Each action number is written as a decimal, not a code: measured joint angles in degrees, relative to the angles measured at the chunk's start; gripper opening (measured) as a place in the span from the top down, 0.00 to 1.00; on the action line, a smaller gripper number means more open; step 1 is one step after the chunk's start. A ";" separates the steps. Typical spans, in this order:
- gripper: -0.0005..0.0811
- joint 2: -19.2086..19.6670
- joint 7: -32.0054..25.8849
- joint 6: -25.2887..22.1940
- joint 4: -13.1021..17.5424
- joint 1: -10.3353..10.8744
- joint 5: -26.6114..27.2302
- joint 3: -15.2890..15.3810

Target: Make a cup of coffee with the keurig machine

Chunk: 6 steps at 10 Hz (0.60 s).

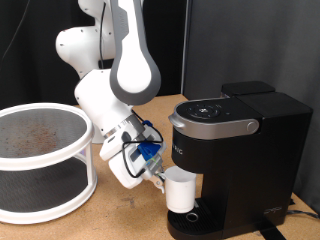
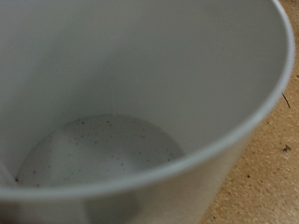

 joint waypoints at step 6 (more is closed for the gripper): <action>0.90 2.52 -3.66 0.47 0.61 0.17 5.29 2.32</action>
